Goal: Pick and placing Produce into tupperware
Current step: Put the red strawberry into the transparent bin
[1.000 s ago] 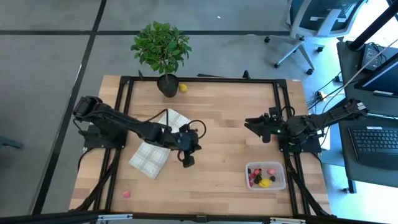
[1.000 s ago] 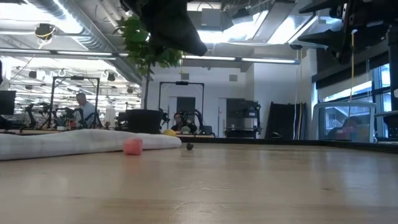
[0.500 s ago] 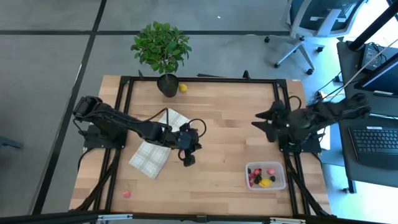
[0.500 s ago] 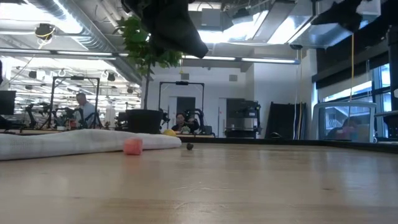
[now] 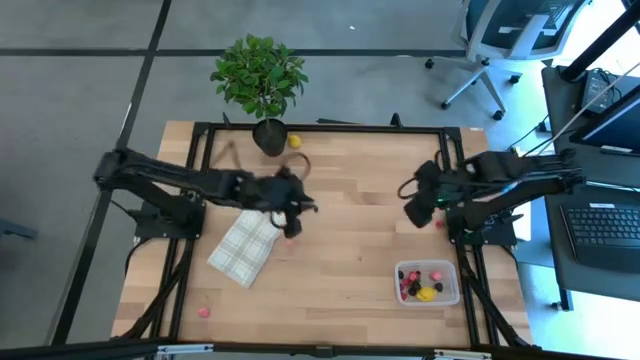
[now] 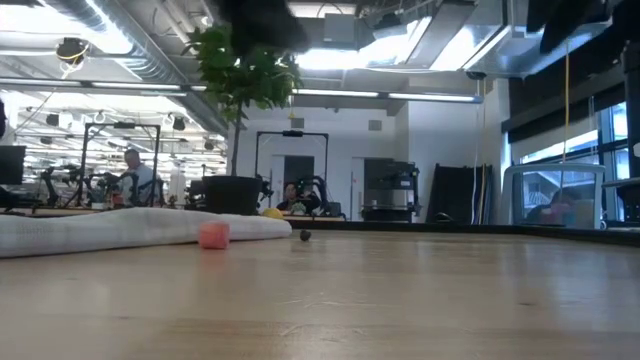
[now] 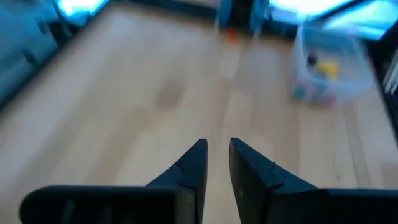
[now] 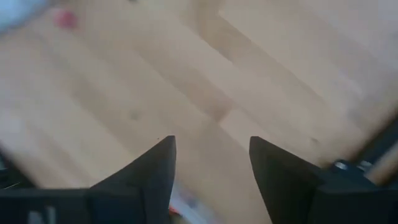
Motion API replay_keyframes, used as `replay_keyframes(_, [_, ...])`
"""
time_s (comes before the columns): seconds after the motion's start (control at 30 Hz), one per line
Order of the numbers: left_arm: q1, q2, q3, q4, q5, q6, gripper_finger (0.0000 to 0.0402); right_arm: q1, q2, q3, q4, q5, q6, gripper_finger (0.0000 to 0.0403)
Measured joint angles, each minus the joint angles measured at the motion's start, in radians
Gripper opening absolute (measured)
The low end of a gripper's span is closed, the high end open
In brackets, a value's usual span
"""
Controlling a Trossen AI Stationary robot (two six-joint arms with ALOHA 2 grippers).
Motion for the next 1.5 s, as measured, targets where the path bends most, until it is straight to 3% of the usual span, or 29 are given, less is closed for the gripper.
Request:
replay_keyframes(0.2, [0.05,-0.275,-0.093,0.049,-0.045,0.107,0.0059,-0.021,0.1,-0.019,-0.054,-0.006,-0.102,0.0205])
replay_keyframes(0.47, [0.094,-0.634,-0.428,0.182,-0.06,0.074,0.0037,-0.094,0.207,-0.078,-0.108,-0.05,-0.147,0.0207])
replay_keyframes(0.63, [0.105,-0.773,-0.62,0.289,-0.061,-0.007,0.0025,-0.175,0.272,-0.156,-0.104,-0.034,-0.21,0.0228])
replay_keyframes(0.87, [0.107,-0.849,-0.786,0.383,-0.061,-0.125,0.0011,-0.252,0.305,-0.287,-0.018,-0.032,-0.378,0.0294])
replay_keyframes(1.03, [0.107,-0.85,-0.811,0.384,-0.061,-0.153,0.0002,-0.262,0.311,-0.375,0.011,-0.032,-0.479,0.0334])
replay_keyframes(1.23, [0.107,-0.851,-0.811,0.389,-0.064,-0.153,0.0007,-0.257,0.311,-0.461,0.005,-0.046,-0.385,0.0342])
replay_keyframes(1.4, [0.107,-0.851,-0.811,0.389,-0.066,-0.153,0.0019,-0.282,0.311,-0.56,0.082,-0.189,-0.383,0.0343])
replay_keyframes(1.5, [0.107,-0.85,-0.811,0.389,-0.075,-0.153,0.0026,-0.282,0.326,-0.564,0.048,-0.207,-0.435,0.0343])
